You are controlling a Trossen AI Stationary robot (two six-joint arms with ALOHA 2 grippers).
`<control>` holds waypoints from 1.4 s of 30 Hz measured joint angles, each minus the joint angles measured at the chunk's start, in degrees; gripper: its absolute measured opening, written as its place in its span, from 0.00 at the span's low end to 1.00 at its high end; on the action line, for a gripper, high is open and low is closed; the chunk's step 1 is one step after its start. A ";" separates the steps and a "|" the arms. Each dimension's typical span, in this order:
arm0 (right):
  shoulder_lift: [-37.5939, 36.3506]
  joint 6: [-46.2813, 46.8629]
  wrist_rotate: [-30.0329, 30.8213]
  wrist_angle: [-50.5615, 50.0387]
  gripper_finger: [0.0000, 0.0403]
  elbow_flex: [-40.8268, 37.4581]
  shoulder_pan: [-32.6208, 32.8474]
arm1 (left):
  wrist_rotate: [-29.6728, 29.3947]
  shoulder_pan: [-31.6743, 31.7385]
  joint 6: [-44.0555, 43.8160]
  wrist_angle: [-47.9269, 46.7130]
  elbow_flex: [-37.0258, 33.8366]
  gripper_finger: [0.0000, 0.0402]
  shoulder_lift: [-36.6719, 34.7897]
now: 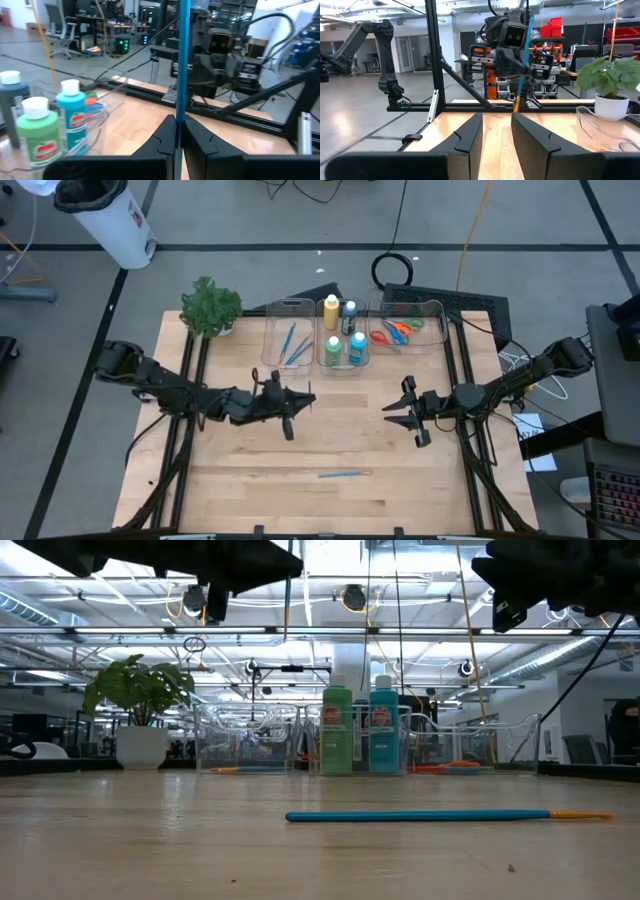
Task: Pick & Place Paint Supplies
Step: Put the blue paint brush into the left transparent bin
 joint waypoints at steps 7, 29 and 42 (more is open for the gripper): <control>0.00 0.04 -0.02 -0.54 0.23 0.00 0.02 | 0.00 -3.15 1.20 0.47 0.01 0.04 0.00; 0.00 0.06 -0.04 -1.53 0.23 0.00 0.02 | 33.40 -8.39 3.58 5.17 0.09 0.04 0.04; 0.00 0.06 -0.04 -1.72 0.23 0.00 0.02 | 31.29 -8.76 2.25 5.65 0.09 0.04 0.04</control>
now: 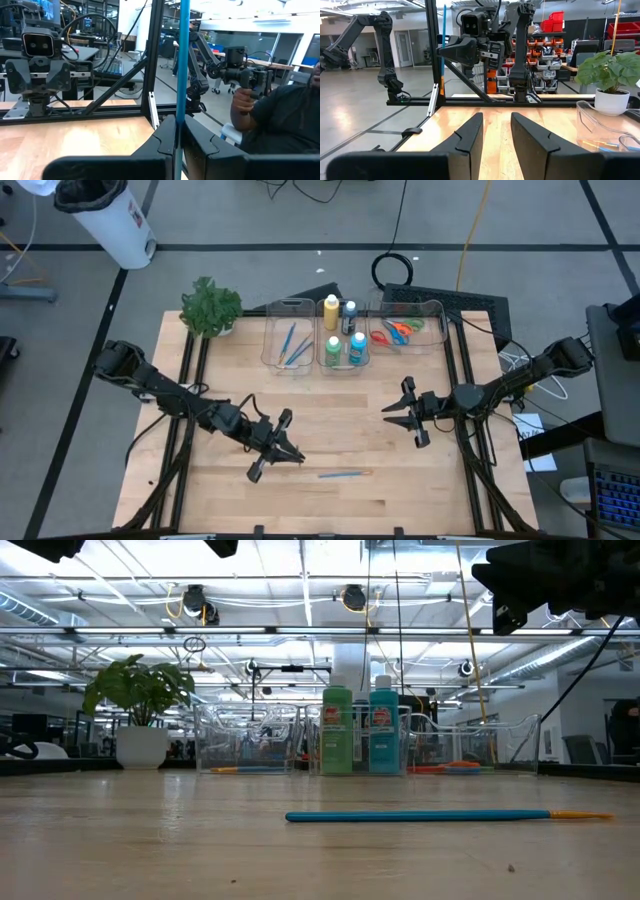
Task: Pick & Place Paint Supplies
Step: Put the blue paint brush into the left transparent bin
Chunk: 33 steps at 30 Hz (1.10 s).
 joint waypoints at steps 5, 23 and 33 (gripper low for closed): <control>0.00 0.00 0.00 0.00 0.23 0.02 0.00 | -0.40 0.01 0.04 -0.03 0.00 0.04 0.00; 0.00 0.02 0.00 -0.03 0.23 0.02 0.02 | -17.01 1.42 0.18 -0.71 0.02 0.04 0.00; 0.00 0.01 0.00 -0.24 0.23 0.02 0.02 | -20.06 2.26 -1.06 -0.87 0.02 0.04 0.00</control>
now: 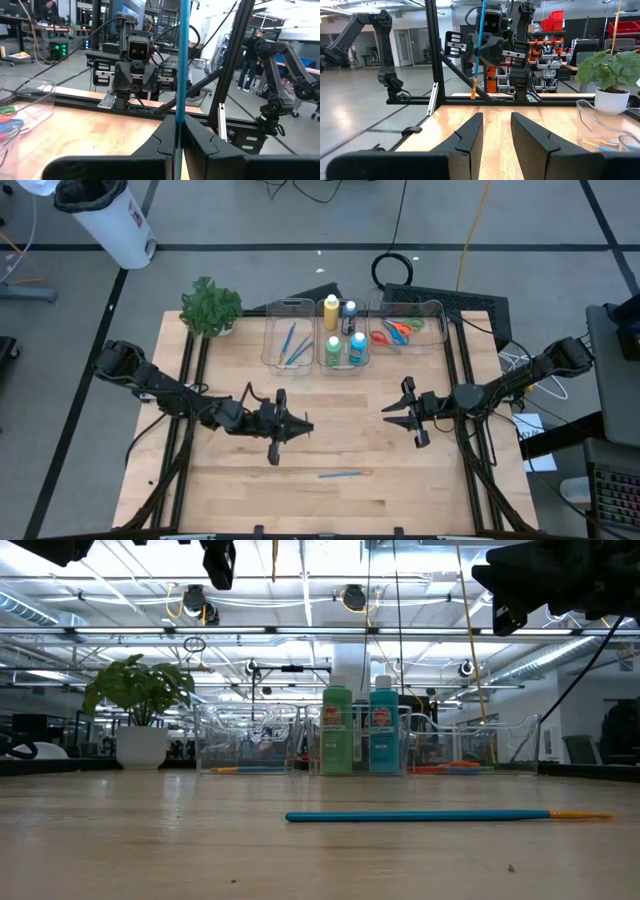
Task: Pick & Place Paint Supplies
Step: Put the blue paint brush into the left transparent bin
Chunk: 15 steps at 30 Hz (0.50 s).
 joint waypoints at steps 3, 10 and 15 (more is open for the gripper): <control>0.00 -0.01 0.00 -0.07 0.23 0.00 0.00 | -0.16 0.00 1.53 -0.02 0.00 0.04 0.00; 0.00 -0.01 0.00 -0.09 0.23 0.00 0.00 | -0.46 -0.37 6.12 -0.22 0.00 0.04 0.00; 0.00 0.00 0.00 -0.18 0.23 0.00 0.00 | -3.61 -1.65 10.85 -0.35 0.00 0.04 0.00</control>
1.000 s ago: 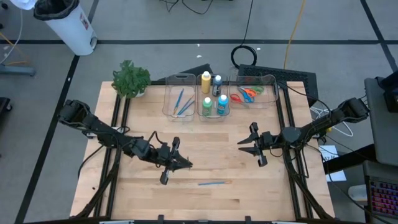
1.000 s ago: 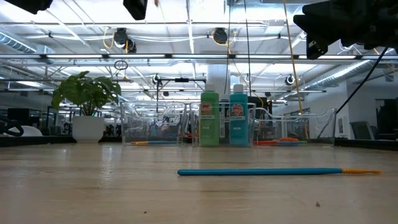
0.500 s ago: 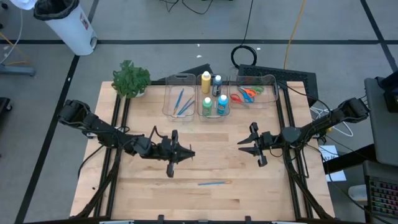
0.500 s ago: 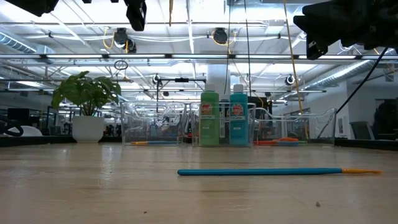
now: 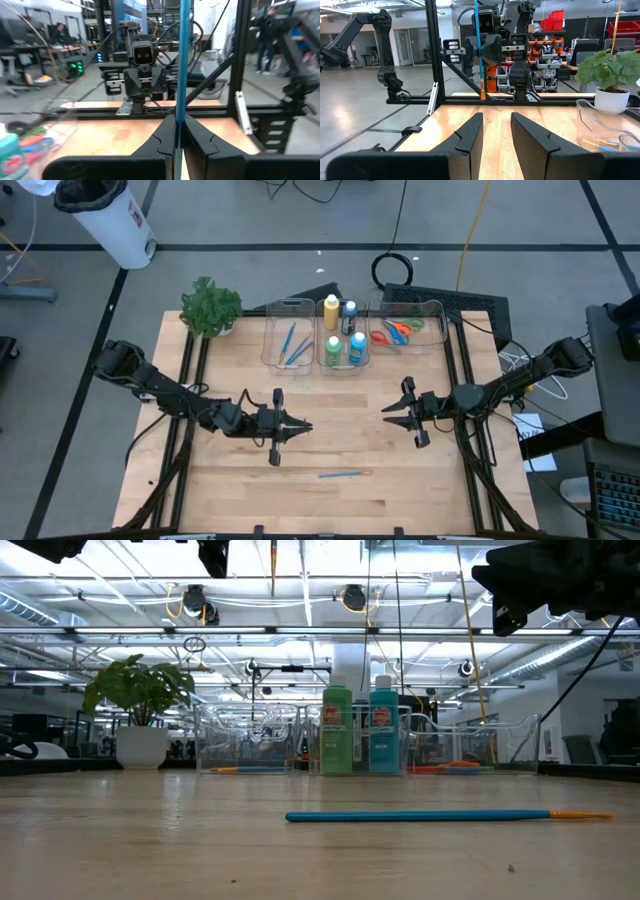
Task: Pick & Place Paint Supplies
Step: Put the blue paint brush into the left transparent bin
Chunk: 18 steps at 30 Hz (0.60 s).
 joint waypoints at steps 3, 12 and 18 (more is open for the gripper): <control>0.01 0.00 0.00 0.00 0.23 0.00 0.00 | -3.14 -1.41 3.90 -0.17 0.00 0.04 0.00; 0.01 -0.02 0.00 -0.02 0.23 0.00 0.00 | -29.45 -5.73 9.25 -0.09 0.00 0.04 0.00; 0.02 0.00 0.00 -0.09 0.23 0.02 0.00 | -47.89 -6.07 6.65 -0.11 0.00 0.04 0.00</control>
